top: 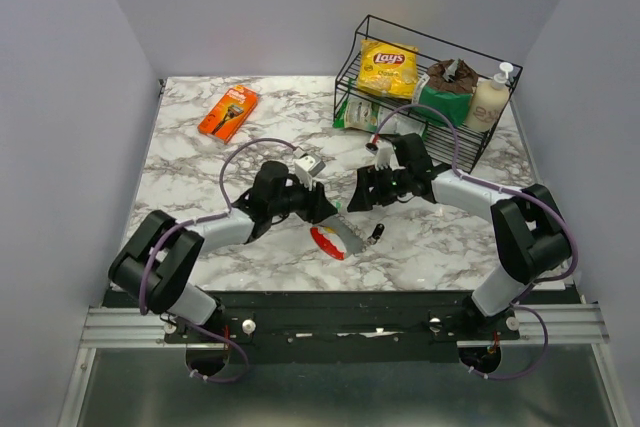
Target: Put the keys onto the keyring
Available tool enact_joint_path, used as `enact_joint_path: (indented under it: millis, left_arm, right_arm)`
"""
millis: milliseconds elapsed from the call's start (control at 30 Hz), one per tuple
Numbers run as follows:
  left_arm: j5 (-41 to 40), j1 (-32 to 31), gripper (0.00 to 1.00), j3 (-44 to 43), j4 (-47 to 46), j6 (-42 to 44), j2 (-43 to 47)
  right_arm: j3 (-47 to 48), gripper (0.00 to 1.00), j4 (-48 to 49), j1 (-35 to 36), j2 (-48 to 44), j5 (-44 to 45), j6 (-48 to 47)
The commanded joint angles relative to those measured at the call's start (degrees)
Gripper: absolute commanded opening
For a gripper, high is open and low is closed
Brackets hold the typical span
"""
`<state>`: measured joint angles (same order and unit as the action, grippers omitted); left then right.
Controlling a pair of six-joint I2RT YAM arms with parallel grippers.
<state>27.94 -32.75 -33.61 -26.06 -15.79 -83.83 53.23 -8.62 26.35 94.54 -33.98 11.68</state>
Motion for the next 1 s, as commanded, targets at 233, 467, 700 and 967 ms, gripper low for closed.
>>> enact_joint_path:
  millis: [233,467,700,967]
  left_arm:
    - [11.7,0.5,0.43,-5.9,-2.6,-4.6,-10.7]
    - [8.5,-1.6,0.4,-5.8,0.3,-4.5,-9.2]
    - [5.4,-6.7,0.36,-8.2,3.6,-3.5,-10.7]
    - [3.6,-8.5,0.34,-9.9,5.9,-2.4,-12.8]
  right_arm:
    - [-1.8,0.8,0.1,0.5,-0.1,-2.1,1.5]
    - [-1.1,0.72,-1.5,0.4,1.0,0.2,3.4]
    - [-0.8,0.69,-1.4,-1.1,2.0,1.3,7.3]
    - [-3.4,0.65,0.4,-4.9,1.1,-0.6,8.8]
